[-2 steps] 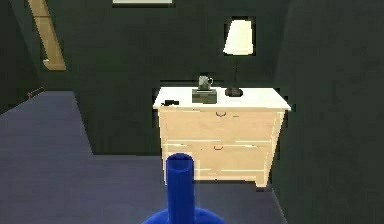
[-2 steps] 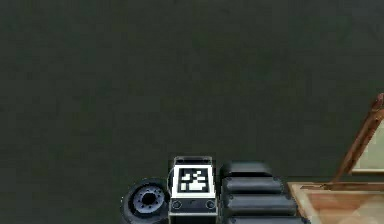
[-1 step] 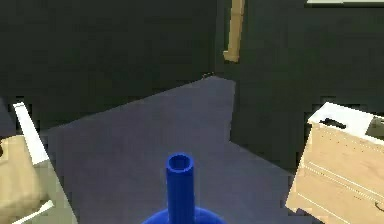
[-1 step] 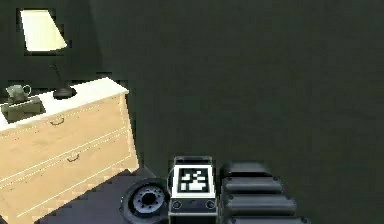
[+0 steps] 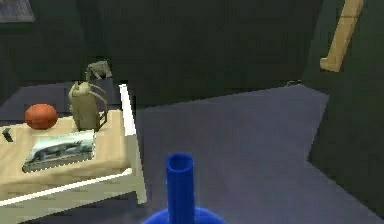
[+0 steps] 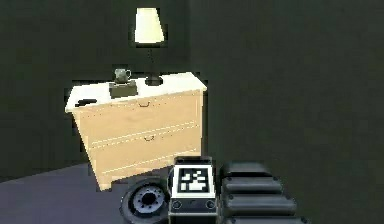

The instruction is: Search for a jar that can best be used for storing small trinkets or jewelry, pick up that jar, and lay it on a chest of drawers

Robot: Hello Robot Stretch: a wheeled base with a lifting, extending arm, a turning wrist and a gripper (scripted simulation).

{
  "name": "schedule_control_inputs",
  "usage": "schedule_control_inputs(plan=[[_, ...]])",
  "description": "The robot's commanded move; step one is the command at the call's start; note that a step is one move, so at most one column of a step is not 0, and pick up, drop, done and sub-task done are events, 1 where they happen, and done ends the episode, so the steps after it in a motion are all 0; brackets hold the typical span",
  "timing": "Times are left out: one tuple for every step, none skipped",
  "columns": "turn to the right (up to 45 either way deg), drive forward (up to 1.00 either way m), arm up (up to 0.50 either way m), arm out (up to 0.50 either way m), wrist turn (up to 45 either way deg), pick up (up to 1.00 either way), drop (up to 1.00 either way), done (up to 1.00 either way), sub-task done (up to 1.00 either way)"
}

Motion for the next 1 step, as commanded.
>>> schedule_control_inputs(plan=[[45.0,0.00,0.00,0.00,0.0,0.00,0.00,0.00,0.00]])
